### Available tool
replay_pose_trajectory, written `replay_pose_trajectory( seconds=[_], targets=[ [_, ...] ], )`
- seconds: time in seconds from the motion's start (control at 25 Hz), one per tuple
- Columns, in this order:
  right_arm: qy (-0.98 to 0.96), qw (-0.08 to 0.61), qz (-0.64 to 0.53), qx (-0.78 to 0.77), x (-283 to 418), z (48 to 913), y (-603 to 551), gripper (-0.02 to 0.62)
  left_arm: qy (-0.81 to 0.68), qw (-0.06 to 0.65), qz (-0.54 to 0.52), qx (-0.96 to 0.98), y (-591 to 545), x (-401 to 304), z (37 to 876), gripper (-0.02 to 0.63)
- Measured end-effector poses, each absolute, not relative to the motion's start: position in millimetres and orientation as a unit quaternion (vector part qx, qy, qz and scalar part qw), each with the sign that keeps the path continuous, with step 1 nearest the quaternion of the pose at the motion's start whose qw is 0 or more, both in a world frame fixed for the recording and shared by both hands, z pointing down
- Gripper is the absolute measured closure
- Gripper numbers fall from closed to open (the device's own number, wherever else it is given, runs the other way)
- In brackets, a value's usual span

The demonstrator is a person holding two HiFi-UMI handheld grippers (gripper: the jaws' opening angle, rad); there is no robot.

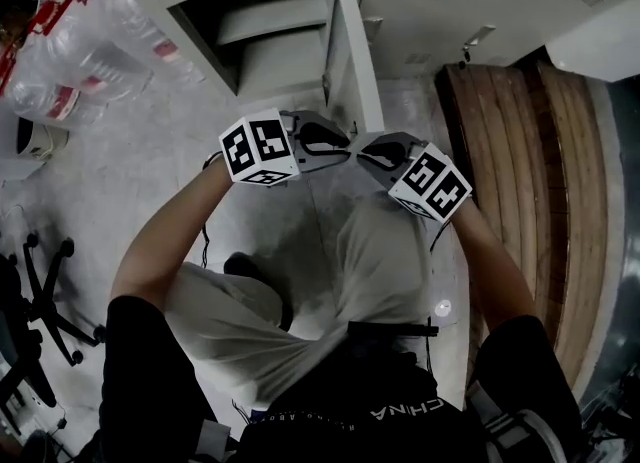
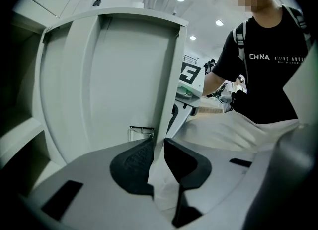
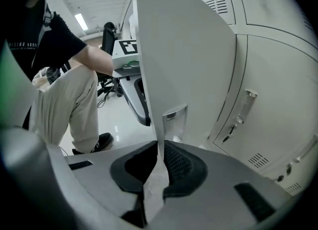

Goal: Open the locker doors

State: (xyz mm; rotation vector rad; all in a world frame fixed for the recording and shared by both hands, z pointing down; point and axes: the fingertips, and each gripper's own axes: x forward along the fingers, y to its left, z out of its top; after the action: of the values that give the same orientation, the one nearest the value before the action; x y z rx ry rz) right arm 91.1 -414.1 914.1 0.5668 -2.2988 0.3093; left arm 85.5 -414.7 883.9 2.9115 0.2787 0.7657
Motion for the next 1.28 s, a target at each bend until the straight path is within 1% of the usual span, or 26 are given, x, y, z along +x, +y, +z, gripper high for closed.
replay_pose_trajectory(
  seconds=[0.16, 0.24, 0.36, 0.52, 0.6, 0.76, 0.96, 1.04, 1.28],
  targets=[
    [-0.892, 0.372, 0.124, 0.225, 111.6, 903.1, -399.4, 0.546, 0.087, 0.049, 0.249, 0.963, -414.5, 115.3, 883.9, 0.526],
    [-0.899, 0.361, 0.121, 0.215, 114.3, 892.9, -390.6, 0.554, 0.085, 0.042, 0.248, 0.964, -415.3, 128.8, 884.5, 0.526],
    [-0.916, 0.317, 0.122, 0.213, 113.8, 869.5, -385.8, 0.560, 0.081, 0.034, 0.242, 0.966, -419.1, 147.3, 884.7, 0.526],
    [-0.930, 0.229, 0.142, 0.251, 112.7, 837.2, -399.4, 0.560, 0.061, 0.025, 0.234, 0.970, -425.3, 163.6, 886.6, 0.528],
    [-0.924, 0.208, 0.150, 0.282, 116.8, 831.1, -410.3, 0.560, 0.048, 0.016, 0.239, 0.970, -428.9, 165.6, 890.3, 0.529],
    [-0.908, 0.205, 0.149, 0.335, 127.8, 832.7, -424.1, 0.560, 0.038, 0.005, 0.257, 0.966, -430.7, 155.0, 893.0, 0.530],
    [-0.889, 0.222, 0.135, 0.377, 136.6, 840.3, -439.0, 0.560, 0.025, -0.019, 0.265, 0.964, -435.3, 124.3, 878.8, 0.532],
    [-0.886, 0.218, 0.135, 0.386, 137.0, 842.6, -444.6, 0.560, 0.016, -0.028, 0.264, 0.964, -438.0, 110.3, 876.2, 0.564],
    [-0.875, 0.232, 0.126, 0.406, 130.7, 850.0, -459.5, 0.560, -0.016, -0.005, 0.259, 0.966, -448.5, 90.3, 881.4, 0.583]
  ],
)
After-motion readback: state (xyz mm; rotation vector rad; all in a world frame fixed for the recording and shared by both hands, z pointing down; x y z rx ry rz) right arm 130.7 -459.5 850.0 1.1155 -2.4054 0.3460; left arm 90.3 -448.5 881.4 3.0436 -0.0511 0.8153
